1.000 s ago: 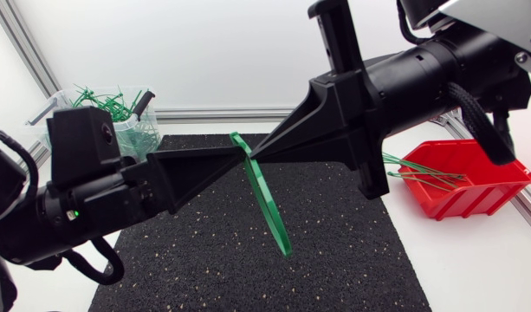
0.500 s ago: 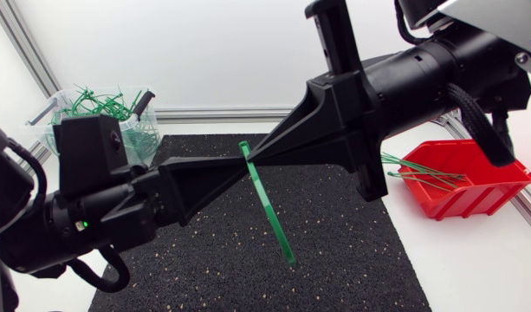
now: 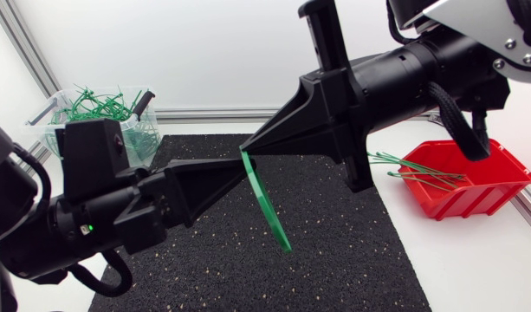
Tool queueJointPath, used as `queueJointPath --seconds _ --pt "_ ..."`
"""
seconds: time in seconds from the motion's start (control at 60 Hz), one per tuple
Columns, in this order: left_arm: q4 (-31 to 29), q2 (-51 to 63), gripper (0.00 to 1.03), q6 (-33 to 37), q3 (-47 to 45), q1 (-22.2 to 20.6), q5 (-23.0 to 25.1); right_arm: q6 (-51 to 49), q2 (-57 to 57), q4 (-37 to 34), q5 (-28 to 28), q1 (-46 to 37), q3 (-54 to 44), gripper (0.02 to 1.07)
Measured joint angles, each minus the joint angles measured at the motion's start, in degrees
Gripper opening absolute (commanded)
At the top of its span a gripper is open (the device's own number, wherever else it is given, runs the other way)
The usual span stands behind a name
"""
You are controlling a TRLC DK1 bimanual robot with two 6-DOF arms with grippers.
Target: Take a green cable tie from the red box, thread the tail through the head to close it, then place it in the transparent bin on the left.
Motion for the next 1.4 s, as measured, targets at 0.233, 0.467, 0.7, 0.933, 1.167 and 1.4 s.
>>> queueJointPath --seconds 0.233,0.467,0.7,0.933,1.167,1.4 --pt "-1.01 -0.11 0.04 0.0 0.0 0.0 -0.02 0.0 0.42 0.28 -0.39 -0.24 -0.85 0.08" --pt "-1.55 -0.11 0.04 0.2 0.0 0.0 -0.2 -0.02 0.55 0.83 -0.79 -0.52 -1.38 0.17" --pt "-0.42 -0.07 0.04 3.17 -0.07 1.66 2.84 -0.09 -1.38 0.96 0.87 -0.81 -1.84 0.46" --pt "0.35 1.97 0.04 7.3 -0.07 7.67 10.95 -1.42 -2.54 0.94 1.6 -2.93 -2.08 0.5" --pt "0.33 4.74 0.04 12.24 -0.76 8.66 13.46 -3.1 -2.27 0.96 1.62 -5.95 -2.05 0.5" --pt "0.35 4.94 0.04 14.64 -0.76 8.66 13.84 -5.03 6.36 1.4 1.57 -7.21 -1.36 0.5"
